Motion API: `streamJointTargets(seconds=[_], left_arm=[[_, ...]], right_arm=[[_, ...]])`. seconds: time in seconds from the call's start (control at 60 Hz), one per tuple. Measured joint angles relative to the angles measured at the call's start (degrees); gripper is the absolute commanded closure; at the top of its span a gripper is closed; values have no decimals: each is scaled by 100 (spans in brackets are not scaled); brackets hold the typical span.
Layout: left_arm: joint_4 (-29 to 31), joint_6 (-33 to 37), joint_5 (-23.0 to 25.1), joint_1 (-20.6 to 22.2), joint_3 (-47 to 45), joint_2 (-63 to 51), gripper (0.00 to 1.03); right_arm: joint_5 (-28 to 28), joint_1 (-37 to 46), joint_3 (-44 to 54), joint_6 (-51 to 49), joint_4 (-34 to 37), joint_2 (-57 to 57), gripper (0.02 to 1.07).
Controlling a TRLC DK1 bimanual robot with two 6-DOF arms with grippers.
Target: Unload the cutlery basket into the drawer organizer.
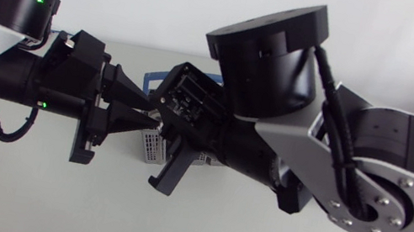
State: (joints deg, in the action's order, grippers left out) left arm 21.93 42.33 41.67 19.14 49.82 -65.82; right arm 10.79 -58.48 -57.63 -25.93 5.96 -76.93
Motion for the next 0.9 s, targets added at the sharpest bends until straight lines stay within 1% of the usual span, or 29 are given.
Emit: streamJointTargets(seconds=[0.1, 0.25, 0.283, 0.383, 0.533, 0.567, 0.583, 0.633, 0.667, 0.683, 0.9], left_arm=[[-157, -133, -44, 7, -9, 2, 60], [-214, -190, -61, 9, -9, 11, 68], [-221, -190, -61, 9, -9, 17, 72], [-323, -227, -90, 20, -70, 37, 79], [-450, -278, -221, 85, -230, 133, 80], [-457, -293, -269, 90, -251, 138, 80], [-470, -295, -280, 92, -264, 140, 80], [-505, -339, -313, 92, -289, 140, 80], [-516, -352, -321, 92, -291, 140, 80], [-518, -358, -323, 92, -291, 140, 80], [-695, -490, -323, 7, -291, 140, 80]], right_arm=[[15, 0, 0, 2, 0, -4, 99], [50, 0, 0, 2, 0, -4, 99], [61, 0, 0, 2, -2, -4, 99], [103, -4, 0, 22, -17, -4, 99], [125, -22, 0, 42, -22, -9, 96], [149, -33, 0, 44, -31, -15, 94], [160, -33, 0, 44, -39, -22, 91], [223, -37, 0, 55, -63, -35, 71], [258, -42, 0, 72, -72, -35, 62], [271, -44, 0, 87, -81, -35, 59], [319, -46, 0, 173, -151, -28, 59]])
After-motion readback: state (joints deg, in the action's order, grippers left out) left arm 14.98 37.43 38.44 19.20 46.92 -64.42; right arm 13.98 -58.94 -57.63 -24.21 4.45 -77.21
